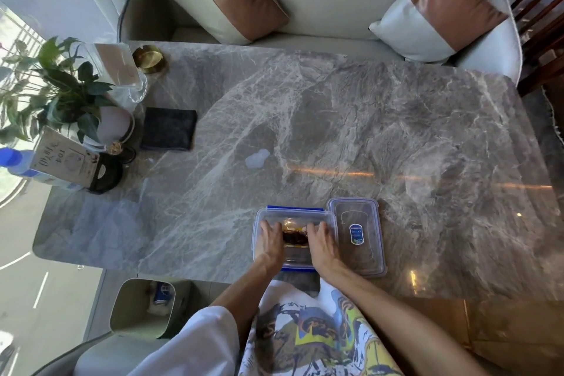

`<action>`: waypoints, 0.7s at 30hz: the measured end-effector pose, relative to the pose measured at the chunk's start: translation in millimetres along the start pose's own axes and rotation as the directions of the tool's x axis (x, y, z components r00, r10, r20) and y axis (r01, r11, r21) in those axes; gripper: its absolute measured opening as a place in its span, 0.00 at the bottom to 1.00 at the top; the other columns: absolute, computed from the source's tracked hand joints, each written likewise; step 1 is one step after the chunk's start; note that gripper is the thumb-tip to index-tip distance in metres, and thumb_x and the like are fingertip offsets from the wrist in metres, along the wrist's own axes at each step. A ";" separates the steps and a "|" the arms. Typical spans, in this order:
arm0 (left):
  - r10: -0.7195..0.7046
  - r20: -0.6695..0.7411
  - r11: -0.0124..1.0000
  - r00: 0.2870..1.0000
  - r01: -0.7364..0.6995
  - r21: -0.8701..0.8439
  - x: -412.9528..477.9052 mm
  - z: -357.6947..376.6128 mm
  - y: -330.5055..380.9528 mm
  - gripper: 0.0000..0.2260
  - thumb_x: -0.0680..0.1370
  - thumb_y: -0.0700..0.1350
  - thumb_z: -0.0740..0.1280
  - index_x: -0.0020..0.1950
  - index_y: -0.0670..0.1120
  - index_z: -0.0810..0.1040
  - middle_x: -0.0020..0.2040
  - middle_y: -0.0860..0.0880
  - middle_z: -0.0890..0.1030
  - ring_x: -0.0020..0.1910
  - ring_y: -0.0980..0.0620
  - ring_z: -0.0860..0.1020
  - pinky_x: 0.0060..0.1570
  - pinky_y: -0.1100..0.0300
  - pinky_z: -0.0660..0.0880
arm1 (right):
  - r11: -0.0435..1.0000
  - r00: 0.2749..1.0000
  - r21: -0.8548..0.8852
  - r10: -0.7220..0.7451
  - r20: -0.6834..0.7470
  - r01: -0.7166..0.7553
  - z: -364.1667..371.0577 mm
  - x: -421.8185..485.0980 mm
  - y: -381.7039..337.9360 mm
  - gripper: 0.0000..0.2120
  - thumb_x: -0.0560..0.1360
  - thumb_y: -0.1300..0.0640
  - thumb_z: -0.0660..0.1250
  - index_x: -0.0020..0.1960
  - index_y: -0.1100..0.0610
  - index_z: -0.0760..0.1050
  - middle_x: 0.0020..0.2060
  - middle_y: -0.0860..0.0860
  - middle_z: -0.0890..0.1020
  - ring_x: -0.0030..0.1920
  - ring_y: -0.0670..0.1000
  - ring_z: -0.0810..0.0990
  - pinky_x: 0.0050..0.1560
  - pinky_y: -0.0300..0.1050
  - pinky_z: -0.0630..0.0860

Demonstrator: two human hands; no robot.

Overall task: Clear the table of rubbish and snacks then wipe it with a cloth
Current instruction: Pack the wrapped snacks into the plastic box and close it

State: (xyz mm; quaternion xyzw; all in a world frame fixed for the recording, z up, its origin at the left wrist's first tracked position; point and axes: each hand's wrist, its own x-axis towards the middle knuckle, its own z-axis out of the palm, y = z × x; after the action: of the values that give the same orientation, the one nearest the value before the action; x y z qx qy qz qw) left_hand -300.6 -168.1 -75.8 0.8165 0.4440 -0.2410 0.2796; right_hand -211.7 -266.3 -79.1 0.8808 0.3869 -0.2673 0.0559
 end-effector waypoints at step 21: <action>0.303 0.056 0.826 0.952 -0.291 0.482 3.2 5.8 -9.5 0.32 0.77 0.37 0.64 0.77 0.36 0.50 0.73 0.38 0.60 0.67 0.43 0.70 0.62 0.54 0.73 | 0.997 1.000 0.073 -0.008 -0.017 0.009 -1.0 -6.9 1.1 0.31 0.74 0.73 0.60 0.74 0.57 0.59 0.71 0.60 0.64 0.58 0.56 0.79 0.57 0.48 0.79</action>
State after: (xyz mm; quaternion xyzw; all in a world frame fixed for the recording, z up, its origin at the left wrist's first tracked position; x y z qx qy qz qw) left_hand -308.0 -165.8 -84.4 0.9219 0.2404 -0.2885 0.0951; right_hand -214.3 -271.2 -74.8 0.8828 0.3810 -0.2741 0.0192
